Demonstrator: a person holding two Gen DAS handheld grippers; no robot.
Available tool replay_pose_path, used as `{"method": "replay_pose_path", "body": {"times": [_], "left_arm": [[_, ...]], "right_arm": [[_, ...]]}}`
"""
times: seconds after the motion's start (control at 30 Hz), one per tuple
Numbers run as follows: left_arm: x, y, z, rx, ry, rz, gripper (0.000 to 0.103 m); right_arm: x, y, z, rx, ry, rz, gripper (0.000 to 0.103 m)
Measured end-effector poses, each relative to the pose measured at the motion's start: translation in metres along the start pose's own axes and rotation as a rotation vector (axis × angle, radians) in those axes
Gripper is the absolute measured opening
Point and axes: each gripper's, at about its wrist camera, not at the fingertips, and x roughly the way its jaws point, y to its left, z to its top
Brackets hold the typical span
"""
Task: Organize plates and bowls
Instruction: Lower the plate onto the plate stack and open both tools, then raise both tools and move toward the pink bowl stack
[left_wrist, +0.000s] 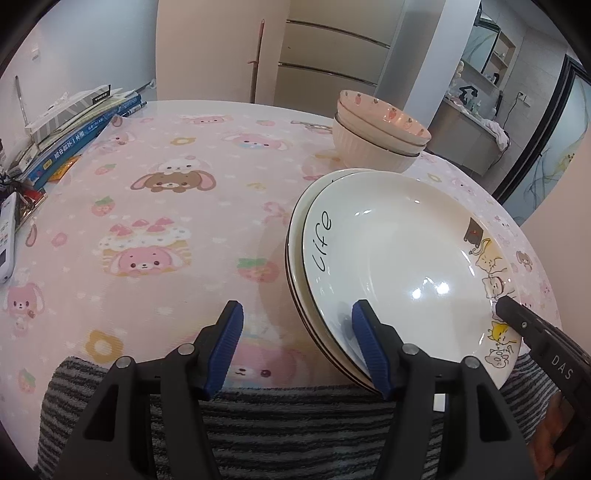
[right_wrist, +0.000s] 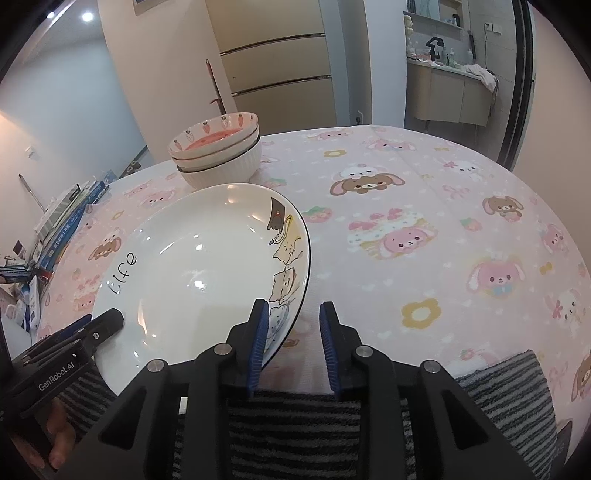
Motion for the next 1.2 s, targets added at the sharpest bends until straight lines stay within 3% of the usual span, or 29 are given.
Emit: {"method": "replay_pose_path", "body": {"times": [0.17, 0.3, 0.5, 0.53, 0.6, 0.77, 0.93, 1.0, 1.03, 1.1, 1.2], "left_arm": [[0.000, 0.001, 0.000, -0.003, 0.000, 0.003, 0.061], [0.001, 0.002, 0.000, -0.009, 0.003, 0.012, 0.061], [0.002, 0.003, 0.001, -0.003, 0.006, 0.009, 0.061], [0.002, 0.003, 0.001, -0.003, 0.006, 0.007, 0.061], [0.002, 0.002, 0.001, -0.003, 0.007, 0.003, 0.061], [0.000, 0.001, 0.000, 0.010, -0.011, -0.003, 0.059], [-0.018, -0.008, -0.002, 0.057, -0.116, -0.005, 0.062], [-0.029, -0.011, -0.003, 0.076, -0.180, 0.000, 0.073], [-0.032, -0.011, -0.002, 0.080, -0.206, -0.005, 0.078], [-0.043, -0.012, -0.002, 0.092, -0.274, -0.011, 0.080], [-0.059, -0.020, -0.005, 0.138, -0.398, 0.067, 0.088]], "right_arm": [[0.004, 0.001, 0.000, -0.008, 0.007, -0.004, 0.034], [0.016, -0.005, 0.003, 0.028, 0.056, 0.061, 0.034], [0.018, -0.003, 0.003, 0.006, 0.049, 0.054, 0.035], [0.019, -0.003, 0.003, 0.007, 0.048, 0.054, 0.036], [0.022, -0.007, 0.004, 0.020, 0.051, 0.046, 0.048], [0.025, -0.018, 0.005, 0.069, 0.058, 0.093, 0.050], [0.006, -0.021, 0.007, 0.080, -0.052, 0.110, 0.053], [-0.008, -0.018, 0.008, 0.057, -0.134, 0.104, 0.067], [-0.016, -0.016, 0.008, 0.040, -0.179, 0.092, 0.070], [-0.028, -0.012, 0.009, 0.004, -0.236, 0.079, 0.074], [-0.044, -0.009, 0.011, -0.022, -0.318, 0.075, 0.086]]}}
